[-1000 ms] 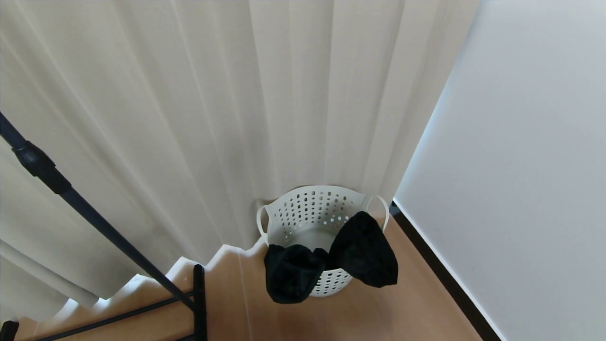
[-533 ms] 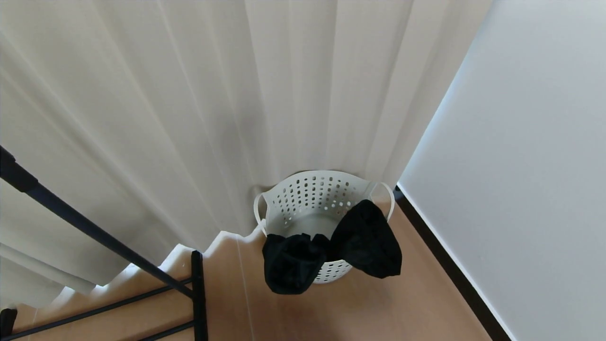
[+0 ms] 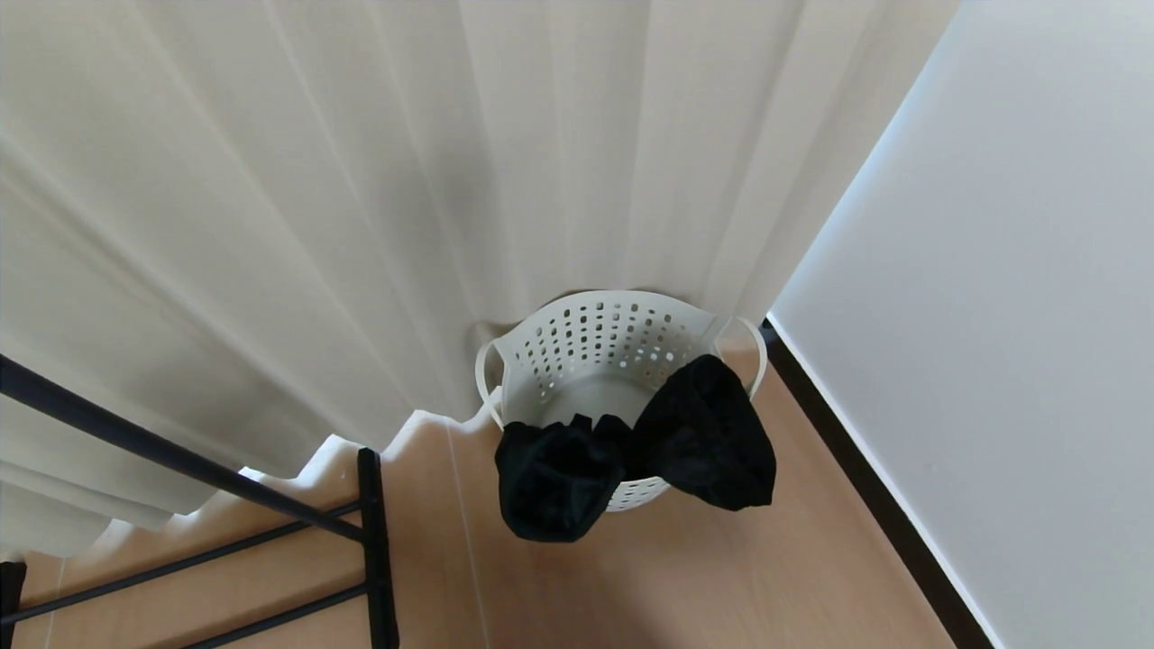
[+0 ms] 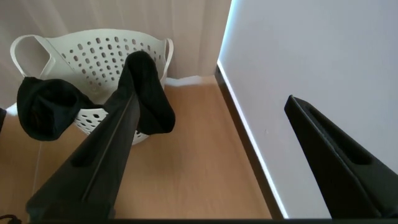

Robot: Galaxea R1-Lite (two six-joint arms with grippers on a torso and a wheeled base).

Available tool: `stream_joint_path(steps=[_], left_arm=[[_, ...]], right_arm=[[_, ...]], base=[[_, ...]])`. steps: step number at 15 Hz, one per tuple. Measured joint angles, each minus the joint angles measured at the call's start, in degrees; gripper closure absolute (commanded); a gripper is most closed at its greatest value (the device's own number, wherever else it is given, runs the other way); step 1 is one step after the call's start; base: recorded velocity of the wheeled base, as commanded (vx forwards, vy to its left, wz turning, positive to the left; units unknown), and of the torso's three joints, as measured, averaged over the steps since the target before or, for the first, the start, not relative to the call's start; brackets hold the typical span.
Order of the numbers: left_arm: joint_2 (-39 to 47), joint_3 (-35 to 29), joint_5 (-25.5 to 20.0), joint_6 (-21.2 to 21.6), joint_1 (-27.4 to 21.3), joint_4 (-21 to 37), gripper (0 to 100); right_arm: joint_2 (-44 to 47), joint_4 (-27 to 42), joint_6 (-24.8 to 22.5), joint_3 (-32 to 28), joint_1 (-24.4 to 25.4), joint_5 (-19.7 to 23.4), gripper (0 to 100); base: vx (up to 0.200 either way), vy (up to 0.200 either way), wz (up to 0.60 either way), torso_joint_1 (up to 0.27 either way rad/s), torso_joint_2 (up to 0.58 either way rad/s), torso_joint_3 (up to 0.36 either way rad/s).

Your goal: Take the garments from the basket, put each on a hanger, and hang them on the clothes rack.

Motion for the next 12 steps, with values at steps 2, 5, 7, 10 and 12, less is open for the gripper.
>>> stream_joint_path(steps=[2,5,7,10,12], left_arm=[[0.0,0.02,0.02,0.0,0.0,-0.02,0],[0.0,0.02,0.07,-0.02,-0.04,-0.02,0],[0.0,0.02,0.05,0.0,0.0,-0.02,0],[0.0,0.02,0.07,0.02,-0.02,0.0,0],[0.0,0.02,0.07,0.0,-0.02,-0.02,0]], right_arm=[[0.0,0.06,-0.18,0.0,0.0,0.0,0],[0.23,0.79,-0.35,0.0,0.0,-0.23,0],[2.71,2.24,-1.65,0.0,0.29,0.29,0],[12.43,2.72,-4.0,-0.94,3.24,3.01,0],[21.28,2.69,-5.61,-3.74,6.23,3.79,0]], base=[[0.0,0.0,0.0,0.002,0.0,-0.198],[0.0,0.0,0.0,0.002,0.01,-0.123],[0.0,0.0,0.0,0.0,0.0,0.0],[0.0,0.0,0.0,0.0,0.0,0.0],[0.0,0.0,0.0,0.0,0.0,0.0]])
